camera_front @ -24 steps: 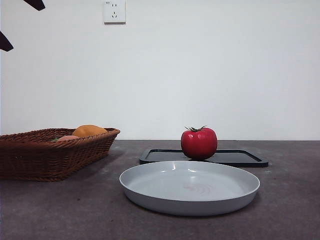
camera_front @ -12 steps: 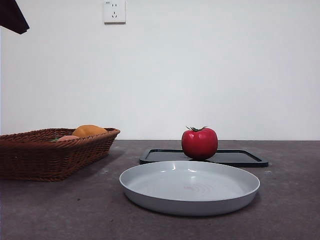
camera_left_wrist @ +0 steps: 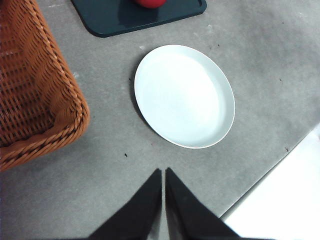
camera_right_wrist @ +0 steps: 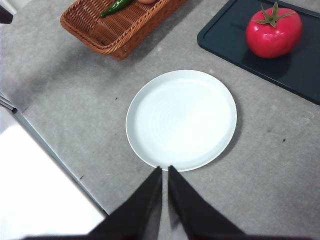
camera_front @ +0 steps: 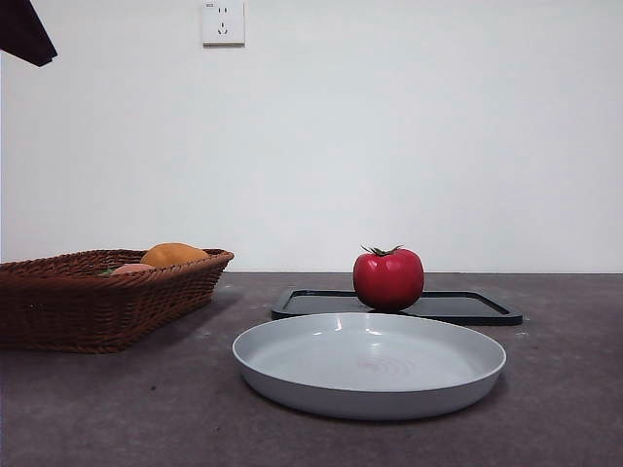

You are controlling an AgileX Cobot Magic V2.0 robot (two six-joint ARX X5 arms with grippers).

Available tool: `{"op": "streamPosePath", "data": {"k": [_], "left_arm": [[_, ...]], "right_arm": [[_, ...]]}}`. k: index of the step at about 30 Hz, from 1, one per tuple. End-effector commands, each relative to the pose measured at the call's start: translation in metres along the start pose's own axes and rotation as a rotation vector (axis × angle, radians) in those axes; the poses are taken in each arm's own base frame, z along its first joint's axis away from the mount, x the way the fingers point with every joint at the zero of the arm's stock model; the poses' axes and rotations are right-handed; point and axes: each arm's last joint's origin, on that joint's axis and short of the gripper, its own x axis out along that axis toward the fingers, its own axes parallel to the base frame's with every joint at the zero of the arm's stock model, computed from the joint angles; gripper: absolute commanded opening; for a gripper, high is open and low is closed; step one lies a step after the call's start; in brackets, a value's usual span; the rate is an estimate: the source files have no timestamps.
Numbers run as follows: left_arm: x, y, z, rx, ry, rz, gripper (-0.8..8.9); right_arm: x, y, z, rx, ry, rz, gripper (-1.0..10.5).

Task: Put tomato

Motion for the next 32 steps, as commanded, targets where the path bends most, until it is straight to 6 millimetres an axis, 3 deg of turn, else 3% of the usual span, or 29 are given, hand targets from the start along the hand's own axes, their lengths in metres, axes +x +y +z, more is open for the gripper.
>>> {"op": "streamPosePath", "data": {"k": [1,5,8,14,18,20,25,32], "left_arm": [[-0.001,-0.002,0.004,0.013,-0.010,-0.010,0.08],[-0.001,-0.002,0.004,0.014,-0.010,-0.010,0.08],[-0.008,-0.001,0.004,0.117,-0.054,0.019,0.08],[-0.042,0.012,0.004,0.282,-0.549,0.280,0.08],[-0.050,0.024,-0.031,0.338,-0.870,0.584,0.08],[-0.045,0.030,-0.053,0.306,-0.933,0.717,0.08],[-0.023,0.046,-0.096,0.207,-0.943,0.909,0.08],[0.012,0.064,-0.135,0.135,-0.874,0.902,0.08]], "right_arm": [[-0.001,0.001,0.003,-0.006,-0.011,0.004,0.1],[-0.001,0.001,0.003,-0.006,-0.011,0.004,0.1],[-0.001,0.001,0.003,-0.006,-0.011,0.005,0.1],[-0.001,0.001,0.003,-0.006,-0.011,0.004,0.1],[-0.001,0.001,0.003,-0.006,-0.011,0.005,0.1],[-0.001,0.001,0.003,-0.005,-0.011,0.004,0.1],[-0.001,0.001,0.003,-0.005,-0.011,0.004,0.1],[-0.001,0.001,0.003,-0.006,-0.011,0.004,0.1]]}}
